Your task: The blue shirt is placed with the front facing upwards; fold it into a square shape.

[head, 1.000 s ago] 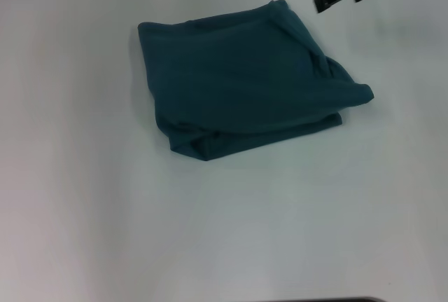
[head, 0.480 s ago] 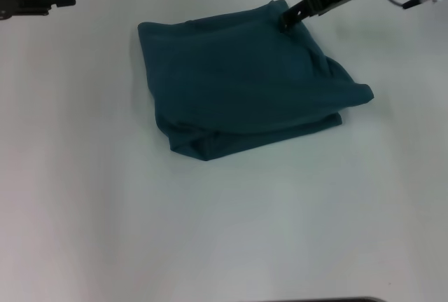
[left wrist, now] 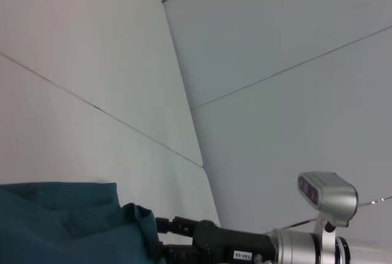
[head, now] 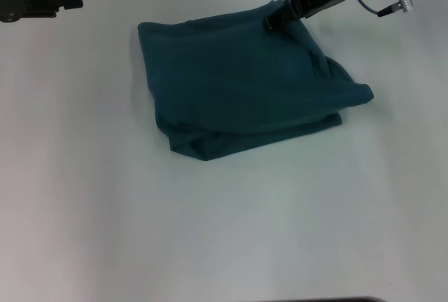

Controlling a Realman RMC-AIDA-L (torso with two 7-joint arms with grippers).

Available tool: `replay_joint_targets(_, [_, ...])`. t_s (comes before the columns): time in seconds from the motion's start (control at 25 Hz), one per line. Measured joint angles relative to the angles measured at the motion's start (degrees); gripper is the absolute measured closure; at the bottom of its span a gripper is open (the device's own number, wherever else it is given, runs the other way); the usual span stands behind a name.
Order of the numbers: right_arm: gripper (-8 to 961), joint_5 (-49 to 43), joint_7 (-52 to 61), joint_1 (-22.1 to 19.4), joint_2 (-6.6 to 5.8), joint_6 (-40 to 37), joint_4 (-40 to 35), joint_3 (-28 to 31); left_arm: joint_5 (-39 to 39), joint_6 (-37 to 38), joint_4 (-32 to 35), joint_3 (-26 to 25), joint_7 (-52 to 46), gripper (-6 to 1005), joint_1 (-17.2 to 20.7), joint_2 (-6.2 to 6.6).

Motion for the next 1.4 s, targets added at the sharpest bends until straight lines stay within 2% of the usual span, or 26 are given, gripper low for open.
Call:
replay_joint_targets(0.52, [89,0.7,6.0,0.6,-0.02,1.8,4.4,0.4,0.0,-1.0,0.2,0.2,0.1,64,-0.6,-0.06])
replay_joint_targets(0.76, [97,1.4,6.3,1.4,-0.49,2.8,7.8,0.6,0.0,-1.0,0.1,0.3,0.1,65,-0.6,-0.27])
replay_joint_targets(0.96, [104,3.6,6.0,1.0,-0.61,2.8,7.2,1.2,0.0,-1.0,-0.1,0.3,0.1,65,-0.7,-0.67])
replay_joint_targets(1.16, [342,4.5,5.8,0.7,-0.65,2.8,6.5,1.2,0.0,-1.1,0.0,0.3,0.1,64,-0.7,-0.73])
replay_joint_targets(1.4, [477,4.2,5.7,0.7,-0.46,2.7,6.5,0.9,0.0,-1.1,-0.1,0.0,0.0,64,-0.7,-0.73])
